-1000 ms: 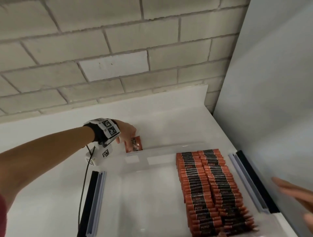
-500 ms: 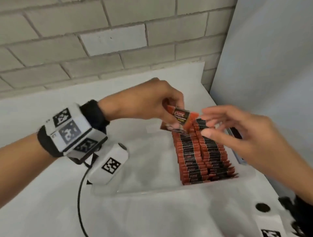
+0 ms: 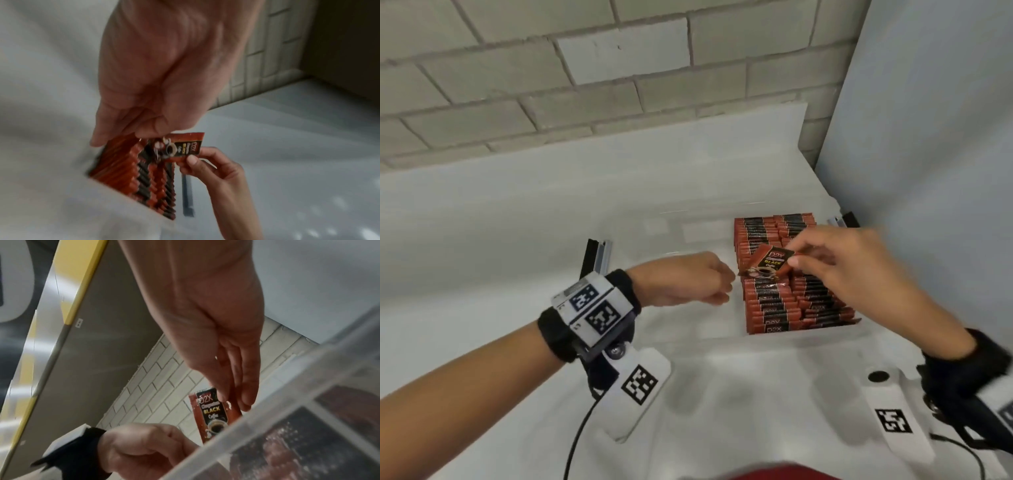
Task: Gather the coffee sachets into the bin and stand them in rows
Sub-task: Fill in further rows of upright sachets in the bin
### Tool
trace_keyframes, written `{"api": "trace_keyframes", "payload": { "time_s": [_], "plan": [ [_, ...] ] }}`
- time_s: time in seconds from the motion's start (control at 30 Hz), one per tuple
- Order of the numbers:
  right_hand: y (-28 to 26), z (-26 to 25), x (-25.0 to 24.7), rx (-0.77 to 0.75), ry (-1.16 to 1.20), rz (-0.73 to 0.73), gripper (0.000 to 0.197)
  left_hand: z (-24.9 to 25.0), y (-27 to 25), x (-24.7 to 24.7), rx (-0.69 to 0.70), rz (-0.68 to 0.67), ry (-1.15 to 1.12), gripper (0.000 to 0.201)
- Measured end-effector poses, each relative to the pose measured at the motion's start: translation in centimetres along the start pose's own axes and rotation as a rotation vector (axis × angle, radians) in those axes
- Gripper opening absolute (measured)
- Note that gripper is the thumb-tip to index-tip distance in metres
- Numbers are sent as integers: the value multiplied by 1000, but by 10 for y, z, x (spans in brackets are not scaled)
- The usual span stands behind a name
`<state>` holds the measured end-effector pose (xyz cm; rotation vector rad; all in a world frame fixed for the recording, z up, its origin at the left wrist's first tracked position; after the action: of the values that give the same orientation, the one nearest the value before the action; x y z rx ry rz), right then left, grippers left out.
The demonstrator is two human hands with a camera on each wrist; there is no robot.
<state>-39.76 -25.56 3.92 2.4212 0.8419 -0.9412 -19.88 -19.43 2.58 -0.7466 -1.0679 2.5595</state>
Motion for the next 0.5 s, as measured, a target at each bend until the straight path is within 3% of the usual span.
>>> {"api": "trace_keyframes", "payload": {
  "time_s": [0.13, 0.37, 0.5],
  "plan": [
    [2, 4, 5, 2, -5, 2, 13, 1, -1, 16, -85, -206, -351, 38],
    [2, 13, 7, 30, -41, 46, 10, -1, -4, 21, -111, -214, -471, 44],
    [3, 17, 14, -75, -210, -23, 12, -2, -6, 20, -112, -205, -477, 45]
  ]
}}
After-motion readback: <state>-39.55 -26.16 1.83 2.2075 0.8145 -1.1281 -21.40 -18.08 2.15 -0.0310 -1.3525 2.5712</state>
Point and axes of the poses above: each hand's wrist, its own y-axis towards the middle knuckle, its own x-axis out of the palm, z = x × y, the point moved 2 cm from there along y, towards the middle knuckle, and after that the axes turned 7 degrees about -x, right-handed, at the moved point
